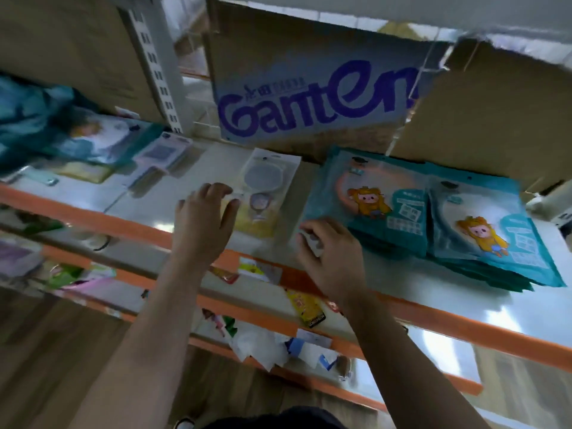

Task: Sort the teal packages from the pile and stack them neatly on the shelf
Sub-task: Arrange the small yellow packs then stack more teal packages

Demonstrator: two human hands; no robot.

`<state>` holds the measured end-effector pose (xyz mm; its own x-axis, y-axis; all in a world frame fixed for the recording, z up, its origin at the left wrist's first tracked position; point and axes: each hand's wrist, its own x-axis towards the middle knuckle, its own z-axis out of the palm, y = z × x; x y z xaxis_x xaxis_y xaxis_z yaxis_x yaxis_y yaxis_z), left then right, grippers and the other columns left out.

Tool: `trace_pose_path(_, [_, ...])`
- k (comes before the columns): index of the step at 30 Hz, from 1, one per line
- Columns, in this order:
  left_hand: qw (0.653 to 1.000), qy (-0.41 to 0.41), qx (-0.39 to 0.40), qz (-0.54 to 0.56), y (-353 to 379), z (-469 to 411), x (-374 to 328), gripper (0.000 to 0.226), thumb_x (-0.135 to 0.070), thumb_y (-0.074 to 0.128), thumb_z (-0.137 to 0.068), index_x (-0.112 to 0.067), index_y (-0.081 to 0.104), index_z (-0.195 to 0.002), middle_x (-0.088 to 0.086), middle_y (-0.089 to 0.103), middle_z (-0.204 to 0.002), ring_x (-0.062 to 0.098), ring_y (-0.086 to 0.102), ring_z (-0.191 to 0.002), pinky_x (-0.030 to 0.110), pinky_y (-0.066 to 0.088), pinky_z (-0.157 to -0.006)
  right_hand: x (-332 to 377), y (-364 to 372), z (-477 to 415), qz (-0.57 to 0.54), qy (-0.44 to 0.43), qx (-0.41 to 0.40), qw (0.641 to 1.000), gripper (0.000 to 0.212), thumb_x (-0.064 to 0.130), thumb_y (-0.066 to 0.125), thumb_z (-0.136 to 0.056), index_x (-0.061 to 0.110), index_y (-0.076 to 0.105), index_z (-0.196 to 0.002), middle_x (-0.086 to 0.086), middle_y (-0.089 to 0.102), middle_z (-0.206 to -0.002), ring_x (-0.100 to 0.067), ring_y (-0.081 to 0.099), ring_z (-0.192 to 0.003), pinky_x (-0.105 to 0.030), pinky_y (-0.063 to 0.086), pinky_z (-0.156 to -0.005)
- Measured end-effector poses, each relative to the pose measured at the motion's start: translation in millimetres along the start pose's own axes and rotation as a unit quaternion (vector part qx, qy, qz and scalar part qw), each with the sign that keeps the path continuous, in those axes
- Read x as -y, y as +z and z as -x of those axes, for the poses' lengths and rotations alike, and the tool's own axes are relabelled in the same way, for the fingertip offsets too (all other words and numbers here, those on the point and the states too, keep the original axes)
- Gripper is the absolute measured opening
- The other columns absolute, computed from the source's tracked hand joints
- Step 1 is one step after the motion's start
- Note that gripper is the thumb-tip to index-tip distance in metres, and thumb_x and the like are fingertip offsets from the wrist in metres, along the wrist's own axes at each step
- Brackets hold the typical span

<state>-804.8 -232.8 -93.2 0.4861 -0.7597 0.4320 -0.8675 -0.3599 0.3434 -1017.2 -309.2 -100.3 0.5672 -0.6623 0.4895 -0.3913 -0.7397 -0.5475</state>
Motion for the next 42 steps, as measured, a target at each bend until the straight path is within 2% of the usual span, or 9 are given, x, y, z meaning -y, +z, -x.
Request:
trace_pose_path(5, [0.998, -0.051, -0.004, -0.023, -47, 18, 88, 0.03, -0.031, 0.053, -0.096, -0.012, 0.062, -0.117, 0.012, 0.063, -0.116, 0.036, 0.059, -0.106, 0.047, 0.041, -0.089, 61, 70, -29, -0.024, -0.013, 0.001, 1.0, 0.019, 0.022, 0.06, -0.088, 0.007, 0.069, -0.095, -0.009, 0.068, -0.089, -0.025, 0.064, -0.078, -0.028, 0.049, -0.063])
trace_pose_path(10, [0.996, -0.071, 0.003, -0.056, -100, 29, 181, 0.031, -0.032, 0.05, -0.098, -0.014, 0.06, -0.121, 0.009, 0.061, -0.119, 0.034, 0.058, -0.105, 0.044, 0.037, -0.089, 133, 148, -53, -0.042, -0.01, 0.0, 0.999, 0.013, 0.017, 0.061, -0.091, 0.008, 0.068, -0.097, -0.005, 0.063, -0.092, -0.019, 0.059, -0.083, -0.034, 0.051, -0.069])
trace_pose_path(16, [0.996, -0.082, -0.012, -0.046, -143, 37, 269, 0.027, -0.03, 0.05, -0.098, -0.014, 0.061, -0.117, 0.005, 0.061, -0.116, 0.028, 0.058, -0.105, 0.042, 0.037, -0.086, 197, 216, -74, -0.066, -0.007, 0.005, 0.998, 0.011, 0.016, 0.062, -0.09, 0.009, 0.068, -0.097, -0.002, 0.064, -0.092, -0.016, 0.058, -0.081, -0.035, 0.053, -0.067])
trace_pose_path(21, [0.992, -0.117, -0.024, -0.041, -159, 33, 326, 0.026, -0.03, 0.051, -0.098, -0.014, 0.06, -0.116, 0.003, 0.061, -0.116, 0.025, 0.056, -0.105, 0.039, 0.036, -0.087, 231, 264, -103, -0.056, -0.024, 0.03, 0.998, 0.014, 0.022, 0.061, -0.091, 0.011, 0.067, -0.097, -0.004, 0.065, -0.092, -0.01, 0.056, -0.08, -0.014, 0.043, -0.065])
trace_pose_path(24, [0.991, -0.127, -0.017, -0.05, -165, 23, 356, 0.028, -0.031, 0.051, -0.098, -0.013, 0.06, -0.118, 0.005, 0.06, -0.119, 0.026, 0.055, -0.107, 0.039, 0.036, -0.087, 247, 296, -131, -0.065, -0.023, 0.032, 0.997, 0.018, 0.026, 0.058, -0.093, 0.011, 0.067, -0.098, -0.004, 0.065, -0.097, -0.009, 0.057, -0.083, -0.009, 0.039, -0.064])
trace_pose_path(31, [0.988, -0.131, -0.031, -0.07, -182, -40, 444, 0.028, -0.027, 0.056, -0.096, -0.009, 0.063, -0.116, 0.009, 0.063, -0.112, 0.032, 0.059, -0.101, 0.043, 0.036, -0.085, 282, 376, -211, -0.1, -0.027, 0.013, 0.994, 0.015, 0.023, 0.061, -0.092, 0.012, 0.068, -0.099, -0.002, 0.062, -0.093, -0.007, 0.054, -0.08, -0.009, 0.039, -0.066])
trace_pose_path(35, [0.987, -0.134, -0.04, -0.075, -196, -91, 491, 0.028, -0.027, 0.057, -0.095, -0.008, 0.062, -0.115, 0.01, 0.063, -0.113, 0.033, 0.058, -0.103, 0.042, 0.036, -0.084, 306, 411, -274, -0.105, -0.055, 0.021, 0.993, 0.019, 0.027, 0.063, -0.091, 0.012, 0.068, -0.102, 0.002, 0.062, -0.093, -0.008, 0.054, -0.084, -0.02, 0.043, -0.073])
trace_pose_path(39, [0.985, -0.139, -0.054, -0.089, -207, -128, 536, 0.029, -0.028, 0.057, -0.095, -0.009, 0.063, -0.116, 0.012, 0.064, -0.113, 0.034, 0.059, -0.104, 0.044, 0.038, -0.085, 330, 453, -337, -0.109, -0.072, 0.062, 0.989, 0.025, 0.029, 0.065, -0.091, 0.011, 0.066, -0.108, -0.002, 0.062, -0.099, -0.015, 0.057, -0.086, -0.029, 0.047, -0.076])
trace_pose_path(42, [0.982, -0.16, -0.059, -0.082, -212, -140, 568, 0.03, -0.029, 0.057, -0.095, -0.01, 0.063, -0.117, 0.011, 0.064, -0.112, 0.033, 0.059, -0.104, 0.044, 0.039, -0.086, 349, 488, -375, -0.103, -0.085, 0.116, 0.984, 0.029, 0.03, 0.066, -0.09, 0.01, 0.065, -0.111, -0.006, 0.063, -0.108, -0.018, 0.058, -0.092, -0.03, 0.046, -0.083])
